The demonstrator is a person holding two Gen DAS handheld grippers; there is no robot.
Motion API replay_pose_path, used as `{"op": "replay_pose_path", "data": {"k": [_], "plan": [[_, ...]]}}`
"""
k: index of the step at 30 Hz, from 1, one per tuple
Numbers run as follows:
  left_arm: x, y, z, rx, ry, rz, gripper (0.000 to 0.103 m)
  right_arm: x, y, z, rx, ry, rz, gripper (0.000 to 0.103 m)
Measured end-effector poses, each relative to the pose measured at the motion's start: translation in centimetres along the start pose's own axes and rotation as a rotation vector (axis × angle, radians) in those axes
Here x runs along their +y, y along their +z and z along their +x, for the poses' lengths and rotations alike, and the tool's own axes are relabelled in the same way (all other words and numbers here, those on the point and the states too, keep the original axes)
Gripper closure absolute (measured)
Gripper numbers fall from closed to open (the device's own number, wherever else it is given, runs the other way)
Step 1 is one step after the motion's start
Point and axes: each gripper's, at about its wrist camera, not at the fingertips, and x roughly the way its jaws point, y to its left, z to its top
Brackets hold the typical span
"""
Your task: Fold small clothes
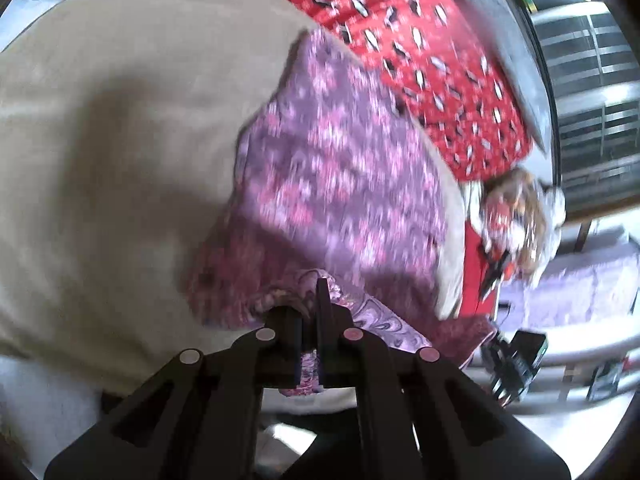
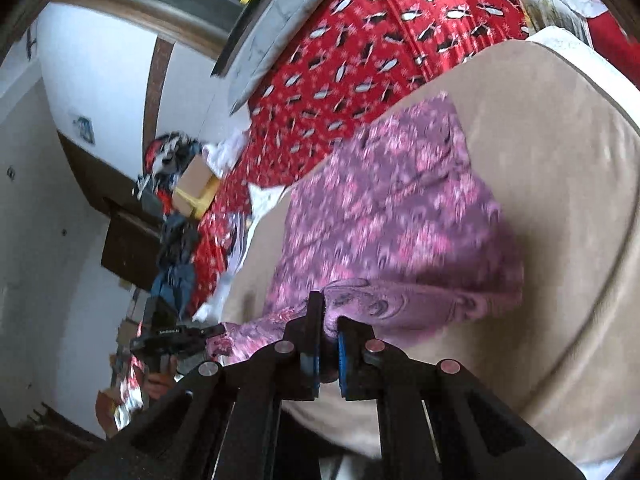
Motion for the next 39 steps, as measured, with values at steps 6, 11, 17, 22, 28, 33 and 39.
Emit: {"op": "replay_pose_path", "data": {"k": [6, 11, 17, 22, 28, 33, 39], "plan": [[-1.2, 7.3, 2.5, -0.054, 0.017, -0.046, 0.1, -2.0, 5.4, 2.9, -0.034, -0.015, 0.036, 0.097], [-2.2, 13.4, 5.3, -0.076, 0.026, -0.085, 0.1, -4.4, 11.0, 7.1, -0.05, -0.04, 0.071, 0.097], [-4.3, 20.8, 8.0, -0.105, 0.07, -0.102, 0.1, -7.3, 17.2, 12.2, -0.123, -0.039, 0.123, 0.097], [-4.4, 24.4, 11.4, -0.066, 0.15, -0.086, 0.1, -10.7, 19.6, 16.7, -0.108, -0.081, 0.214, 0.097], [-3.3, 27.2, 13.7, -0.008, 0.105, -0.17, 0.1, -13.3, 21.1, 18.9, -0.086, -0.081, 0.313, 0.093], [-2.0, 27.9, 11.9, -0.008, -0.044, -0.289, 0.1, -15.1, 22.2, 16.8, -0.193, -0.117, 0.439, 0.068], [-3.4, 28.8, 9.2, -0.079, -0.049, -0.233, 0.077, -14.3, 21.7, 13.8, -0.208, -0.146, 0.351, 0.064]]}}
